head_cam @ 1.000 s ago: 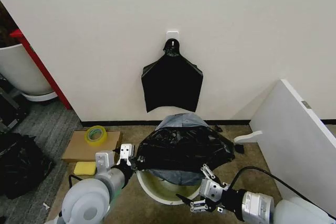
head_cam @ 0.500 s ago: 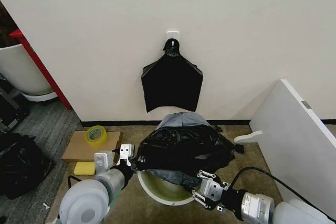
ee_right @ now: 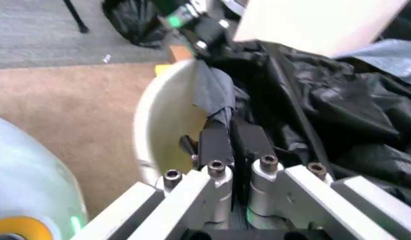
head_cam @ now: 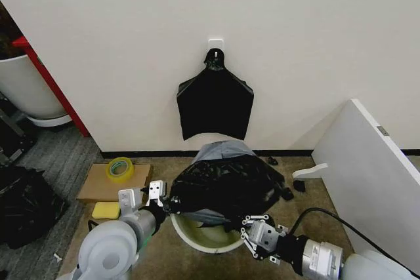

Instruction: Place the garbage bag over the trash bin.

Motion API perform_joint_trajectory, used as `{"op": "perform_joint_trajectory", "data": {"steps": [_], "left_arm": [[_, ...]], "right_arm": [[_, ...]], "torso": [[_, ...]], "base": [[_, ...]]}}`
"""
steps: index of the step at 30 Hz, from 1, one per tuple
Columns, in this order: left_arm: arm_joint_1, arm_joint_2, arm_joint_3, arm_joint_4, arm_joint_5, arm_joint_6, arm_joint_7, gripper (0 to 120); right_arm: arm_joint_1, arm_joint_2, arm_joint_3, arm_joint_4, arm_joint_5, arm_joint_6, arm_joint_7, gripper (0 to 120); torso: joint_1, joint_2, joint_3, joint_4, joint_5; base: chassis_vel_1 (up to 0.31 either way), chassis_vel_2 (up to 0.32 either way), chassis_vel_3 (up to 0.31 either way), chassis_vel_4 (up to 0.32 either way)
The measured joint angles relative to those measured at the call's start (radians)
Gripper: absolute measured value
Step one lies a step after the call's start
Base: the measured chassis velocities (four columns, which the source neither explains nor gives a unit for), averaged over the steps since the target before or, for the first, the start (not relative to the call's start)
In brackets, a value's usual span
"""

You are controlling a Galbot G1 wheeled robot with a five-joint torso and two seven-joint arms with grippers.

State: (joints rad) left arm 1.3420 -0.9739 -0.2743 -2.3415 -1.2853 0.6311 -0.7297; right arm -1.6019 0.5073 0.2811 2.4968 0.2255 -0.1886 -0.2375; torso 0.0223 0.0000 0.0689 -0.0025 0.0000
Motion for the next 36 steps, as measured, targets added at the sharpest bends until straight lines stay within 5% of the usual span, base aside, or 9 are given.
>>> {"op": "perform_joint_trajectory", "data": {"steps": [10, 36], "left_arm": [[-0.043, 0.014, -0.02, 0.013, -0.092, -0.001, -0.039, 0], [-0.164, 0.025, 0.003, 0.029, -0.298, -0.028, -0.119, 0]], "right_arm": [[-0.004, 0.001, -0.025, -0.04, -0.052, 0.174, -0.121, 0], [0.072, 0.074, -0.108, -0.25, -0.168, 0.203, -0.186, 0]], "torso": [[0.0, 0.0, 0.0, 0.0, 0.0], [0.0, 0.0, 0.0, 0.0, 0.0002]], "base": [[0.0, 0.0, 0.0, 0.0], [0.0, 0.0, 0.0, 0.0]]}}
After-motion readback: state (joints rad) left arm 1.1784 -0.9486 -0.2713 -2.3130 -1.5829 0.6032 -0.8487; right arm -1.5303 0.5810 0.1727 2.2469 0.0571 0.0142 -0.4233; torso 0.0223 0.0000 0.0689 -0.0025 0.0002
